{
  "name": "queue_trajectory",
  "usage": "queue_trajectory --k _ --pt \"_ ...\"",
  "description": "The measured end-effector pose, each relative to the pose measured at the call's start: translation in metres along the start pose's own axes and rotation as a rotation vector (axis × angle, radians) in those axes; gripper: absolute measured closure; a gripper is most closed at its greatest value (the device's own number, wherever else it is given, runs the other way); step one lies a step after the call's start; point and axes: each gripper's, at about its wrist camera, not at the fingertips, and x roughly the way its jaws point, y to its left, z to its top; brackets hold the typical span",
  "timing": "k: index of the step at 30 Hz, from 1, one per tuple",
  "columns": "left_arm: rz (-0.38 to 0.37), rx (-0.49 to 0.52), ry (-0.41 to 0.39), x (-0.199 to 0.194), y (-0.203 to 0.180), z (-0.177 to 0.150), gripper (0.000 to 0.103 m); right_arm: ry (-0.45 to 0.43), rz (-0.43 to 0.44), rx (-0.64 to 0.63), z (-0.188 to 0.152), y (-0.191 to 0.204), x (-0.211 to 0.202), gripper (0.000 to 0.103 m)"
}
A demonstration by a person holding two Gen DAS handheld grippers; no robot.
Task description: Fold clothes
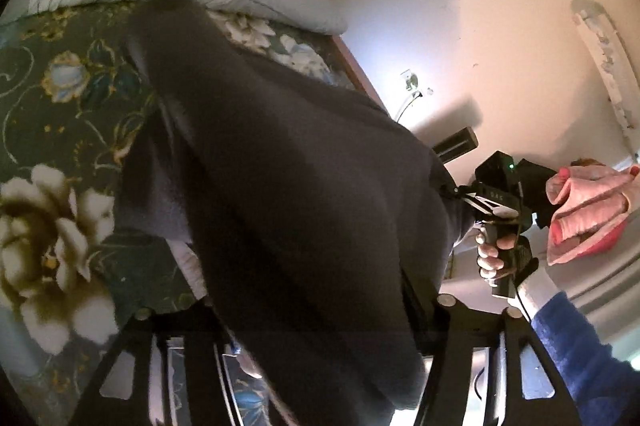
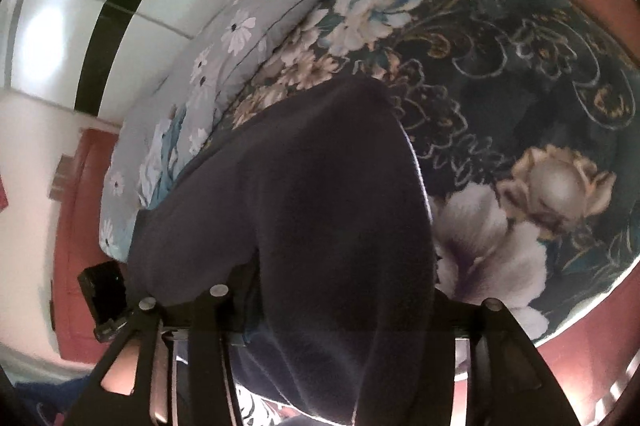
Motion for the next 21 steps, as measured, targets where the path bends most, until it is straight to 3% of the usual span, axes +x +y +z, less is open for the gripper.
queue_trajectory --k 3,7,9,17,21 --pt "0.012 0.011 0.016 0.005 -0.009 0.002 0.037 -0.003 -0.015 0.011 0.000 0.002 -0.004 0.051" --pt "0.048 0.017 0.059 0.002 -0.016 0.006 0.033 -0.015 -0.084 -0.019 0.001 0.015 -0.018 0.035" --pt "0.082 0.034 0.054 -0.007 -0.018 0.006 0.030 -0.049 -0.127 -0.018 0.001 0.020 -0.031 0.034" --pt "0.293 0.039 -0.076 -0.074 -0.015 0.001 0.024 -0.239 -0.297 0.032 -0.015 0.043 -0.084 0.031" --pt "0.382 0.108 -0.165 -0.097 -0.036 0.005 0.024 -0.273 -0.371 -0.047 -0.025 0.079 -0.088 0.031"
